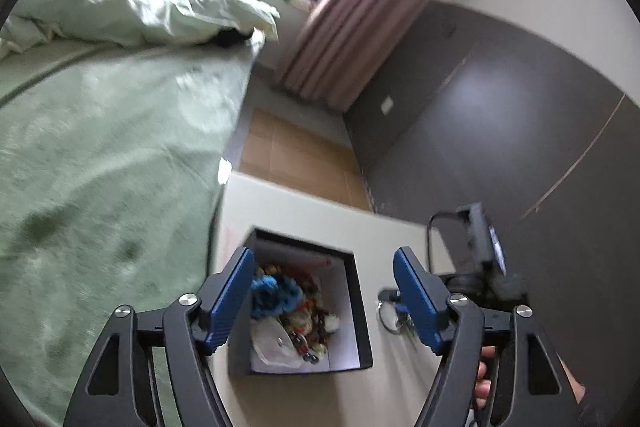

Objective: Organize jewelry

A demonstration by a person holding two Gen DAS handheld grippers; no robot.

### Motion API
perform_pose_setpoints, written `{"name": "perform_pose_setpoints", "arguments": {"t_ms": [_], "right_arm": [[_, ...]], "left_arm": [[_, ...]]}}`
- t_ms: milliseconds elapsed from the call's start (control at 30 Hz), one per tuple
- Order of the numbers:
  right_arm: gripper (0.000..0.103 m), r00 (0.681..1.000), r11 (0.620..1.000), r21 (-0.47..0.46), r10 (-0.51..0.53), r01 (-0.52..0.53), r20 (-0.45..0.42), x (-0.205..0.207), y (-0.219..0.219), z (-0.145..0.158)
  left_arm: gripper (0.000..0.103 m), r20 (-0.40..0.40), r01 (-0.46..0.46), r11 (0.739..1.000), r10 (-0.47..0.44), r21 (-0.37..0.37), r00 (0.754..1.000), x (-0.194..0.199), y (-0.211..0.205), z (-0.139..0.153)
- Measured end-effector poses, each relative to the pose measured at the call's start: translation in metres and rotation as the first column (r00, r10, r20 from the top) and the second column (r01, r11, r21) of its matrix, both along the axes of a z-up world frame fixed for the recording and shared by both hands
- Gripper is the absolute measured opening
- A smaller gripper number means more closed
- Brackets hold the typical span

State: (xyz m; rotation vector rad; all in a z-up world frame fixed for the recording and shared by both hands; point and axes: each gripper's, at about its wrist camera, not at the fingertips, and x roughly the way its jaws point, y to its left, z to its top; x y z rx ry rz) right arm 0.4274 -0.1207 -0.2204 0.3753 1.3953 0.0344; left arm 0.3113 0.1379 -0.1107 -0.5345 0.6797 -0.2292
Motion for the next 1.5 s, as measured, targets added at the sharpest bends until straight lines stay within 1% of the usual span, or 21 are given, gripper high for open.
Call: {"name": "perform_pose_setpoints", "arguments": {"t_ms": [67, 133, 267, 333, 367, 433, 467, 500, 567, 667, 733, 767, 867, 1000, 1100, 1133, 1200, 1233, 1267, 1333, 1500], "right_arm": [[0.037, 1.000, 0.998, -0.059, -0.002, 0.002, -0.010, 0.003, 0.002, 0.000], [0.037, 0.999, 0.992, -0.127, 0.020, -0.024, -0.027, 0.008, 0.011, 0.000], [0.037, 0.998, 0.980, -0.194, 0.020, -0.031, -0.056, 0.014, 0.020, 0.000], [0.036, 0.997, 0.968, -0.243, 0.047, -0.060, -0.060, 0.015, 0.027, -0.001], [0.031, 0.997, 0.965, -0.252, 0.054, -0.067, -0.060, 0.016, 0.029, 0.000], [0.023, 0.995, 0.965, -0.244, 0.088, -0.098, -0.052, 0.016, 0.032, 0.000], [0.013, 0.992, 0.963, -0.241, 0.114, -0.121, -0.046, 0.016, 0.033, 0.001], [0.008, 0.990, 0.960, -0.239, 0.137, -0.144, -0.044, 0.015, 0.034, 0.001], [0.003, 0.985, 0.956, -0.237, 0.169, -0.173, -0.040, 0.013, 0.035, 0.001], [0.001, 0.980, 0.959, -0.200, 0.199, -0.201, -0.032, 0.009, 0.032, 0.002], [0.001, 0.978, 0.966, -0.154, 0.209, -0.210, -0.024, 0.005, 0.028, 0.004], [0.001, 0.977, 0.966, -0.149, 0.213, -0.212, -0.013, 0.003, 0.026, 0.007], [0.001, 0.976, 0.968, -0.132, 0.218, -0.213, 0.025, -0.004, 0.016, 0.021], [0.001, 0.970, 0.972, -0.084, 0.228, -0.220, 0.090, -0.015, 0.010, 0.046], [0.001, 0.962, 0.968, -0.113, 0.237, -0.223, 0.132, -0.016, 0.010, 0.062], [0.001, 0.963, 0.969, -0.110, 0.236, -0.222, 0.133, -0.014, 0.009, 0.063], [0.001, 0.973, 0.976, -0.065, 0.212, -0.207, 0.086, -0.012, 0.007, 0.055], [0.005, 0.978, 0.980, -0.048, 0.198, -0.195, 0.066, -0.009, 0.006, 0.049], [0.014, 0.981, 0.982, -0.042, 0.186, -0.184, 0.057, -0.007, 0.004, 0.046], [0.023, 0.986, 0.986, -0.033, 0.164, -0.162, 0.042, -0.006, 0.002, 0.036], [0.023, 0.994, 0.994, 0.004, 0.105, -0.105, 0.021, 0.004, 0.007, 0.016]], "left_arm": [[0.073, 0.006, -0.015, 1.000, 0.015, -0.008, 1.000, -0.003, 0.006, 0.002], [0.073, -0.003, -0.026, 1.000, 0.026, -0.016, 1.000, -0.003, 0.012, 0.000], [0.073, -0.007, -0.052, 0.998, 0.052, -0.036, 0.999, -0.008, 0.024, -0.001], [0.073, -0.004, -0.065, 0.997, 0.064, -0.042, 0.998, -0.011, 0.029, 0.000], [0.073, -0.004, -0.068, 0.997, 0.068, -0.044, 0.998, -0.012, 0.030, 0.000], [0.073, -0.003, -0.076, 0.996, 0.076, -0.048, 0.997, -0.015, 0.036, 0.001], [0.073, -0.003, -0.080, 0.995, 0.080, -0.051, 0.997, -0.017, 0.038, 0.001], [0.073, -0.004, -0.083, 0.995, 0.083, -0.053, 0.997, -0.018, 0.040, 0.001], [0.073, -0.008, -0.087, 0.995, 0.087, -0.058, 0.996, -0.018, 0.042, 0.000], [0.073, -0.012, -0.092, 0.994, 0.091, -0.061, 0.996, -0.019, 0.044, -0.001], [0.073, -0.012, -0.093, 0.994, 0.093, -0.058, 0.996, -0.019, 0.044, -0.001], [0.073, -0.011, -0.093, 0.994, 0.093, -0.055, 0.996, -0.020, 0.044, 0.000], [0.073, -0.010, -0.093, 0.995, 0.092, -0.039, 0.996, -0.020, 0.040, 0.001], [0.073, -0.017, -0.077, 0.997, 0.077, -0.023, 0.997, -0.017, 0.034, 0.000], [0.074, -0.020, -0.070, 0.998, 0.069, -0.012, 0.997, -0.017, 0.029, 0.000], [0.075, -0.021, -0.067, 0.998, 0.067, -0.011, 0.998, -0.017, 0.029, 0.000], [0.079, -0.019, -0.064, 0.998, 0.064, -0.009, 0.998, -0.018, 0.027, 0.000], [0.080, -0.018, -0.066, 0.998, 0.065, -0.006, 0.998, -0.019, 0.026, 0.000], [0.081, -0.015, -0.068, 0.998, 0.068, -0.003, 0.998, -0.019, 0.025, 0.000], [0.081, -0.012, -0.072, 0.997, 0.072, -0.003, 0.997, -0.019, 0.026, 0.001], [0.081, -0.017, -0.073, 0.997, 0.073, -0.033, 0.997, -0.016, 0.030, -0.001]]}}
